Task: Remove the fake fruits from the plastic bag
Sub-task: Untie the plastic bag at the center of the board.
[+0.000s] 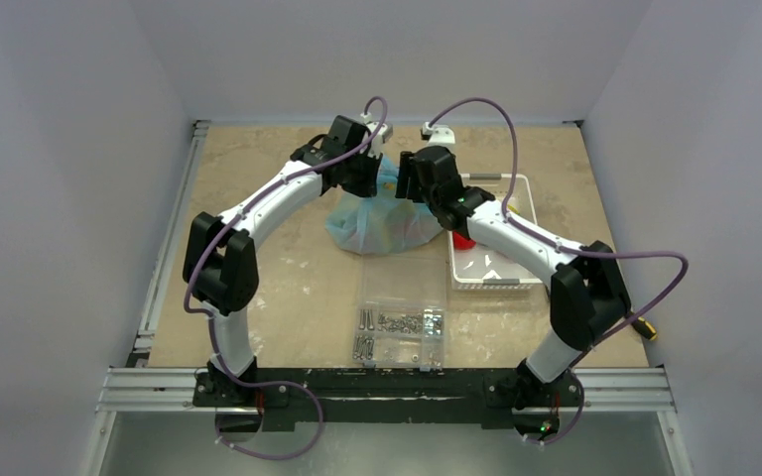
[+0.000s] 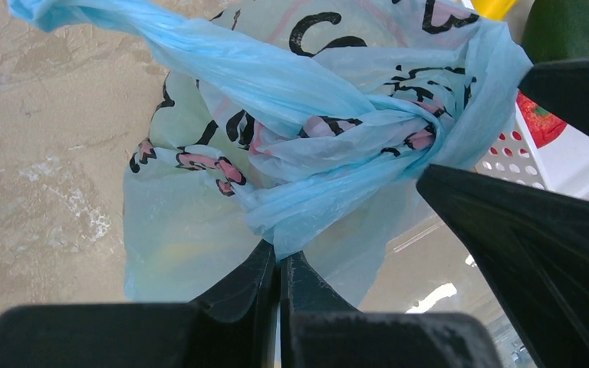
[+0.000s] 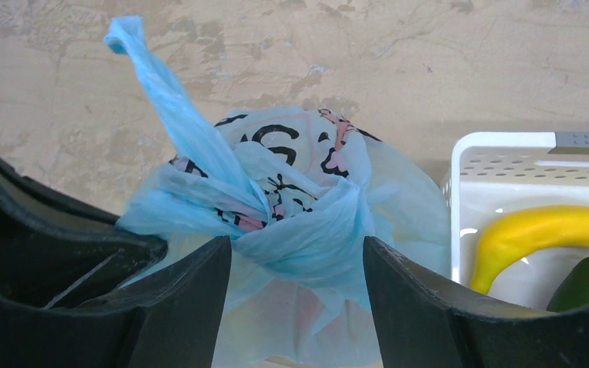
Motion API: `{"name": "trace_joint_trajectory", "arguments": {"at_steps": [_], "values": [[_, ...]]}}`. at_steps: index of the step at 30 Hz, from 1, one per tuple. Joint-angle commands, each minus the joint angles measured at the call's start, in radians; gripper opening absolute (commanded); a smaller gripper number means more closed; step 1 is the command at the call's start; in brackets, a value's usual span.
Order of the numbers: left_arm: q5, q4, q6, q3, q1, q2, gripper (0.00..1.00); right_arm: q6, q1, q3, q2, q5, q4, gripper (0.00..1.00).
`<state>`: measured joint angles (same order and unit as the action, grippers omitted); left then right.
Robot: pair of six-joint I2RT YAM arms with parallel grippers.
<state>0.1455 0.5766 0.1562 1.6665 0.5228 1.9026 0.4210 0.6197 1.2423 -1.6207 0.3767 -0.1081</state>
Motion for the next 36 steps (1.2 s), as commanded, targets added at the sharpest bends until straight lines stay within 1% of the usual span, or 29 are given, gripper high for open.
{"name": "trace_joint_trajectory", "arguments": {"at_steps": [1, 8, 9, 10, 14, 17, 18, 20, 22, 23, 24, 26, 27, 29, 30, 31, 33, 36], "values": [[0.016, -0.001, 0.015, 0.046, -0.007, 0.002, 0.0, 0.002, -0.001, 0.092, -0.045, 0.075, -0.024, 0.63], [0.017, -0.001, 0.013, 0.04, -0.008, -0.004, 0.0, 0.036, 0.0, 0.105, -0.088, 0.051, -0.014, 0.6], [0.015, -0.001, 0.013, 0.038, -0.008, -0.006, 0.0, 0.049, 0.0, 0.099, -0.088, 0.05, -0.016, 0.57], [0.013, -0.002, 0.013, 0.039, -0.009, -0.006, 0.0, 0.062, 0.0, 0.091, -0.086, 0.038, -0.014, 0.52], [0.023, 0.002, 0.032, 0.042, -0.022, -0.004, 0.0, 0.116, -0.033, 0.018, -0.053, -0.053, 0.075, 0.2], [0.036, 0.014, 0.046, 0.047, -0.041, -0.001, 0.0, 0.192, -0.109, -0.086, -0.003, -0.238, 0.212, 0.0], [0.052, 0.016, 0.054, 0.05, -0.05, 0.0, 0.0, 0.24, -0.154, -0.142, 0.016, -0.341, 0.281, 0.0], [0.087, 0.016, 0.073, 0.054, -0.068, 0.002, 0.0, 0.367, -0.248, -0.287, 0.054, -0.516, 0.543, 0.0], [0.113, 0.018, 0.088, 0.056, -0.083, 0.003, 0.0, 0.508, -0.327, -0.425, 0.069, -0.65, 0.797, 0.0], [0.122, 0.019, 0.092, 0.057, -0.088, 0.003, 0.0, 0.558, -0.355, -0.467, 0.062, -0.705, 0.888, 0.0], [0.133, 0.021, 0.095, 0.059, -0.091, 0.003, 0.0, 0.582, -0.371, -0.477, 0.047, -0.75, 0.93, 0.0], [0.169, 0.022, 0.095, 0.065, -0.093, 0.005, 0.0, 0.563, -0.375, -0.446, 0.016, -0.798, 0.902, 0.0], [0.186, 0.022, 0.092, 0.068, -0.094, 0.005, 0.0, 0.551, -0.375, -0.434, 0.006, -0.799, 0.881, 0.0], [0.21, 0.019, 0.09, 0.068, -0.093, 0.004, 0.0, 0.544, -0.373, -0.44, -0.001, -0.8, 0.893, 0.0], [0.218, 0.019, 0.086, 0.068, -0.093, 0.003, 0.03, 0.538, -0.373, -0.444, -0.002, -0.799, 0.899, 0.0], [0.219, 0.019, 0.082, 0.067, -0.093, 0.001, 0.08, 0.528, -0.373, -0.442, -0.001, -0.793, 0.89, 0.0], [0.215, 0.02, 0.07, 0.061, -0.093, -0.009, 0.23, 0.508, -0.373, -0.43, 0.0, -0.788, 0.855, 0.0], [0.208, 0.01, 0.06, 0.048, -0.094, -0.028, 0.41, 0.495, -0.373, -0.423, 0.002, -0.793, 0.842, 0.0]]}}
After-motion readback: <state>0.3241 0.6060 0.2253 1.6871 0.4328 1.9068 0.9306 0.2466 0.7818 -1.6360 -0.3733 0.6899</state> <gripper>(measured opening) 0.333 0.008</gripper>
